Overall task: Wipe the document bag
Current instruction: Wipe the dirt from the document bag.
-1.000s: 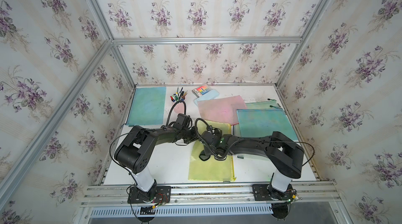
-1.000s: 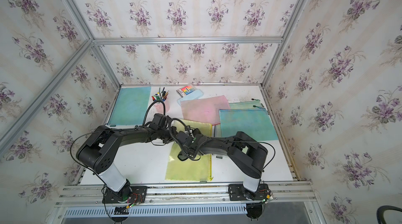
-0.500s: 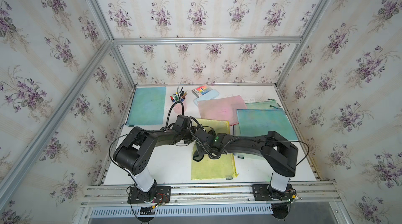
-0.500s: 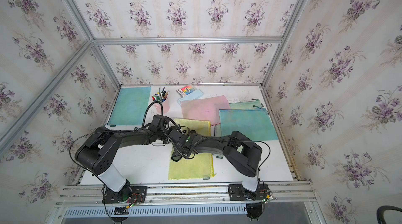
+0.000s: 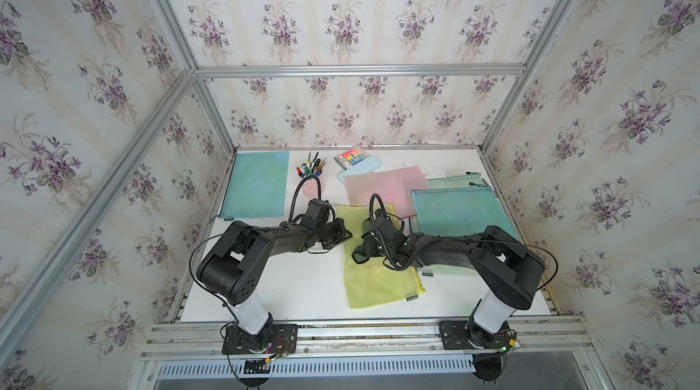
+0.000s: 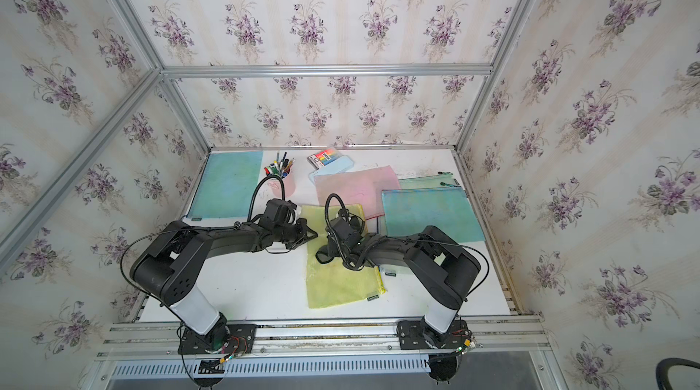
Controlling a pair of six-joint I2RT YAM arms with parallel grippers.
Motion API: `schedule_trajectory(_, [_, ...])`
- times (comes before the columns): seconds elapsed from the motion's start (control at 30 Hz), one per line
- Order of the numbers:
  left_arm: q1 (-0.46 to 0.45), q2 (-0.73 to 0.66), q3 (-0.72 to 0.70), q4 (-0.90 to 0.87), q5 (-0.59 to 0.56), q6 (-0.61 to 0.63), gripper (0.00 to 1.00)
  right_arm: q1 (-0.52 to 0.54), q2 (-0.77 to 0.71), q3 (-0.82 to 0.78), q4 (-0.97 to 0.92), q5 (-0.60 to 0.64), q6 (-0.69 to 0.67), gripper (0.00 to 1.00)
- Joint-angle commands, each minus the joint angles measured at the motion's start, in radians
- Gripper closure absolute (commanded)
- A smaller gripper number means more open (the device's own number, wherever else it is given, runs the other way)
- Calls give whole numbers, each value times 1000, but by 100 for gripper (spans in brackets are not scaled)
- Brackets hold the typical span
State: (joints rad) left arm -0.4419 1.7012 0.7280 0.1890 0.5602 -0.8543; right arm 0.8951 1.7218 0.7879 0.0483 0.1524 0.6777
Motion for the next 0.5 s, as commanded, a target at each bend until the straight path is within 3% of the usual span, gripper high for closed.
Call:
schedule_trajectory(0.0, [2, -10, -8, -25, -3, 35, 100, 42, -8, 34, -328, 132, -13, 87])
schedule_trajectory(0.13, [-2, -9, -10, -25, 9, 54, 100, 149, -63, 102, -289, 113, -111, 86])
schedule_trajectory(0.23, [-3, 3, -6, -15, 22, 68, 100, 180, 19, 141, -273, 69, -136, 86])
schedule_trajectory(0.33, [-3, 9, 12, -49, 25, 103, 100, 168, 98, 129, -310, 104, -82, 88])
schedule_trajectory(0.47, [-3, 0, 45, -155, 14, 182, 100, 130, 3, -22, -279, 87, 41, 88])
